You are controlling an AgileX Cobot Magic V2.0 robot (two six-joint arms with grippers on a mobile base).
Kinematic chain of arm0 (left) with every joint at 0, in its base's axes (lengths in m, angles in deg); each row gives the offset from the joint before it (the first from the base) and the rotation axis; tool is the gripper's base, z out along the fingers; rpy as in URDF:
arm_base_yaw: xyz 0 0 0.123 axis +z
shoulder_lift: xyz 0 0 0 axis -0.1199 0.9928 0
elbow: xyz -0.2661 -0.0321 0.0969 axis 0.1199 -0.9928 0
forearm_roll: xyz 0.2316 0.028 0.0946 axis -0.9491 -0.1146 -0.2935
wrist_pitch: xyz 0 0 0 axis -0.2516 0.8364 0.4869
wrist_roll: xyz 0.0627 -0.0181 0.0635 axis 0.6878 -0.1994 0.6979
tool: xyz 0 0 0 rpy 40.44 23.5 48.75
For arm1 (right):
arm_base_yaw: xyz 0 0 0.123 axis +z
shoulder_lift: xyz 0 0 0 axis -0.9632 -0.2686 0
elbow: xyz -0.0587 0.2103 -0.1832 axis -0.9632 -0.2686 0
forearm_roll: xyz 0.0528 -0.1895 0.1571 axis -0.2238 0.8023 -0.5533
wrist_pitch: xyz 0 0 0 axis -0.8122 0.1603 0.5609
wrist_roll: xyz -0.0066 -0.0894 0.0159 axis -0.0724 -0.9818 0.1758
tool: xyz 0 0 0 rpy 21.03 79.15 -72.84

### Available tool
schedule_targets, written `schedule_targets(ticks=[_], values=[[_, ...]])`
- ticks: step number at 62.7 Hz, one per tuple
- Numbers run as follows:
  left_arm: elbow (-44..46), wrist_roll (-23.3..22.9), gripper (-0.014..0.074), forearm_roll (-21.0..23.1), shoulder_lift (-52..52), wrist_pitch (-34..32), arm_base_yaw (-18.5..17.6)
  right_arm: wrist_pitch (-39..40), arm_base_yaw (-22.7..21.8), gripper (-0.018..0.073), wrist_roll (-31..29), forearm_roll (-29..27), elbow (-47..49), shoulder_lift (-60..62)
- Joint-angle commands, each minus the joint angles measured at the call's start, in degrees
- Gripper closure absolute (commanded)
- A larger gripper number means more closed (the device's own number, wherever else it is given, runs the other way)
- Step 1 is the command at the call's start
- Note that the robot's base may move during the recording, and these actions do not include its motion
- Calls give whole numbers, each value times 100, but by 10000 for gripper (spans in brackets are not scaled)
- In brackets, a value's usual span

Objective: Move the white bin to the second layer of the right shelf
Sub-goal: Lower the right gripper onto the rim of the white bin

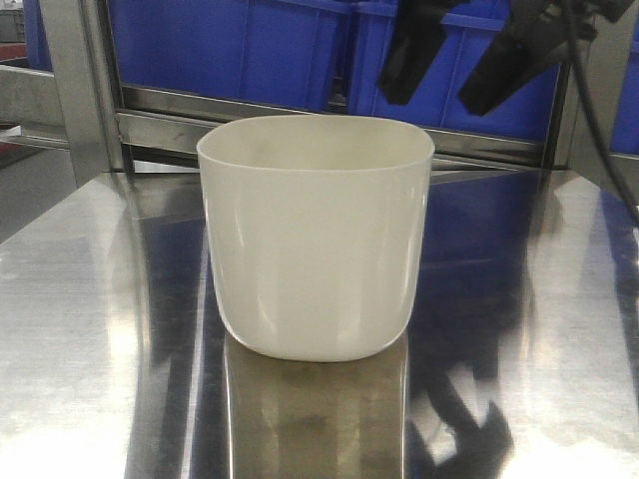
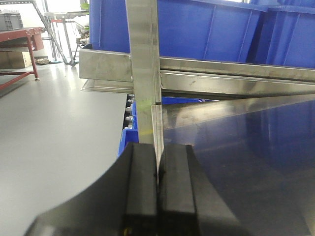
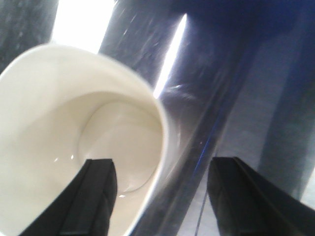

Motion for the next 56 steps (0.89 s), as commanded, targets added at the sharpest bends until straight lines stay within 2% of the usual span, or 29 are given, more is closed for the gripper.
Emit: schedule_targets(ticks=[1,56], values=[[-211,-15,512,35,-80,-487,-16,178,58,40,-42,-82,201,87],[-211,-15,512,35,-80,-487,-16,223,77,52,-37,-82,201,-900]])
